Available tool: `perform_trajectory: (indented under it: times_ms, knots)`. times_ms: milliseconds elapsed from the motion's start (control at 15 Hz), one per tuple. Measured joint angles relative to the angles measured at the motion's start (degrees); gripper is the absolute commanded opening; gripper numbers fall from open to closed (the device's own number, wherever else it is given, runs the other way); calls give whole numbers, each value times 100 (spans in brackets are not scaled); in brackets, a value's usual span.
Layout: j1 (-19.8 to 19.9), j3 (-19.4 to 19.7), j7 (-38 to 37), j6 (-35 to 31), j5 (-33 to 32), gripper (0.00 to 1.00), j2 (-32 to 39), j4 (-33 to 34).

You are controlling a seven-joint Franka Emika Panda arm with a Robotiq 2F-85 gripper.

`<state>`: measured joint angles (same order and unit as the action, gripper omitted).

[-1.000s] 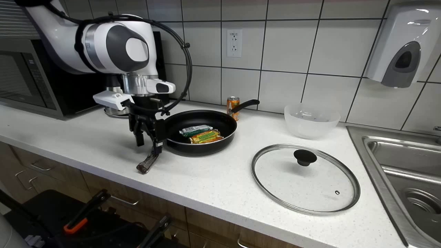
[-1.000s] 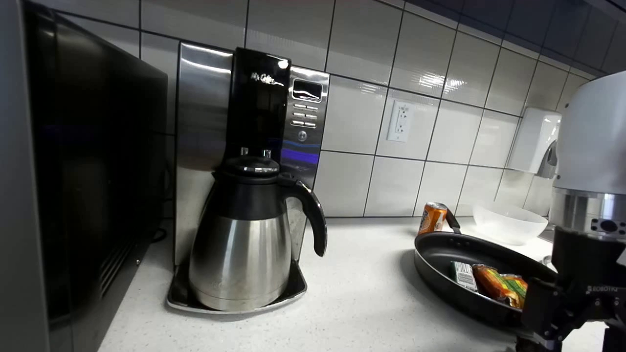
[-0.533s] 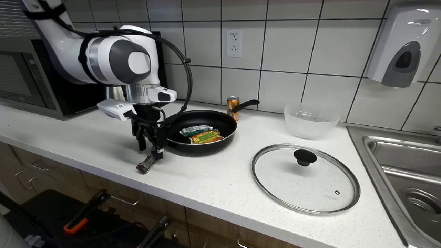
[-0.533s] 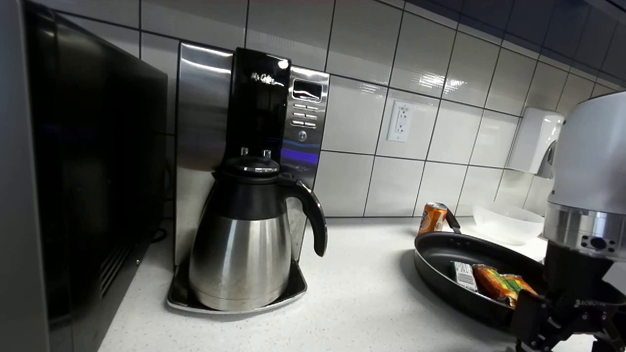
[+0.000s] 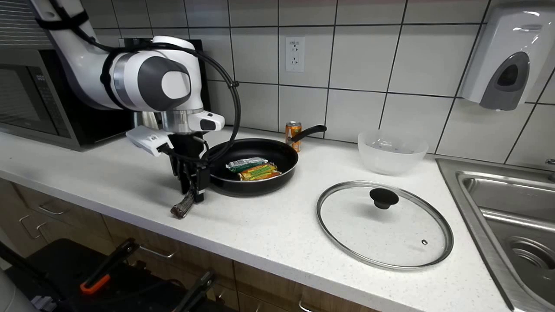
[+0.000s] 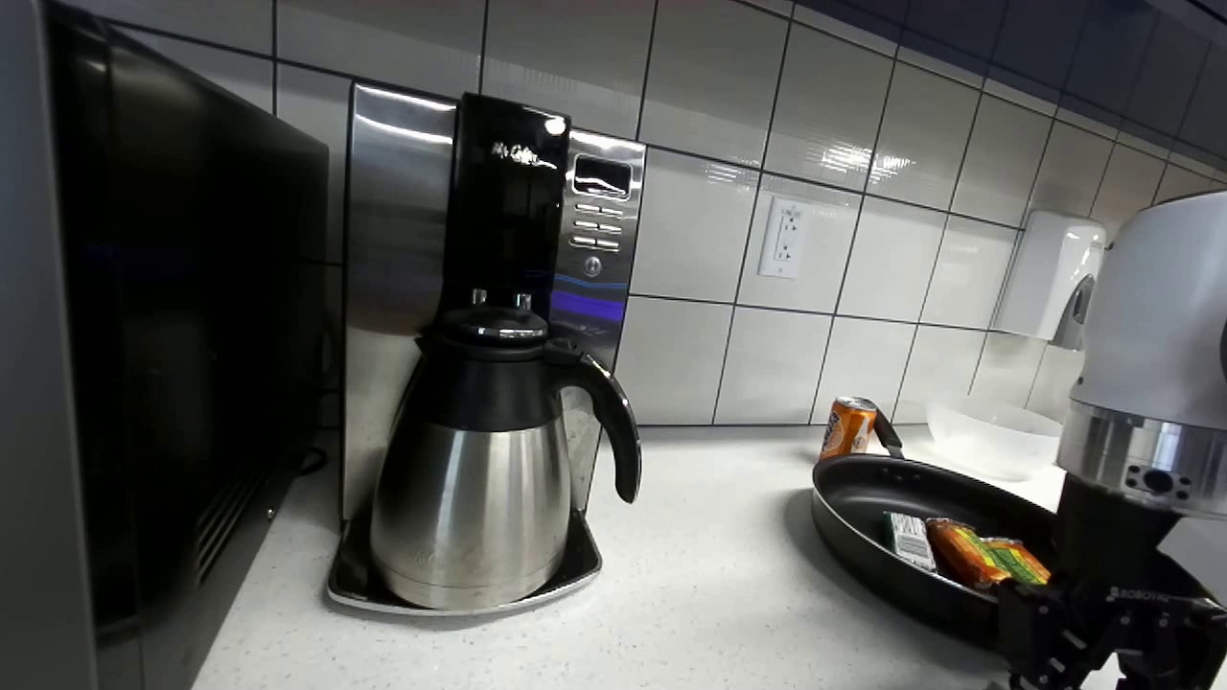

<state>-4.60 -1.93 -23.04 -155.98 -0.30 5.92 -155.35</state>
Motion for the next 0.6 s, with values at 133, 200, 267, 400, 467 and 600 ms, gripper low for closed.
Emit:
perform_trajectory:
  times_ms: [133,200,267,400,467,600]
  knots:
    - [0,0,6,-46,2,18,-18,1]
    - [-2,0,16,-55,2,10,-37,1]
    - [-4,0,30,-56,2,3,-65,1]
    - [-12,-7,60,-57,2,6,-134,1]
    - [-17,-16,77,-56,2,4,-175,1]
    - [-35,-43,112,-55,2,5,-266,3]
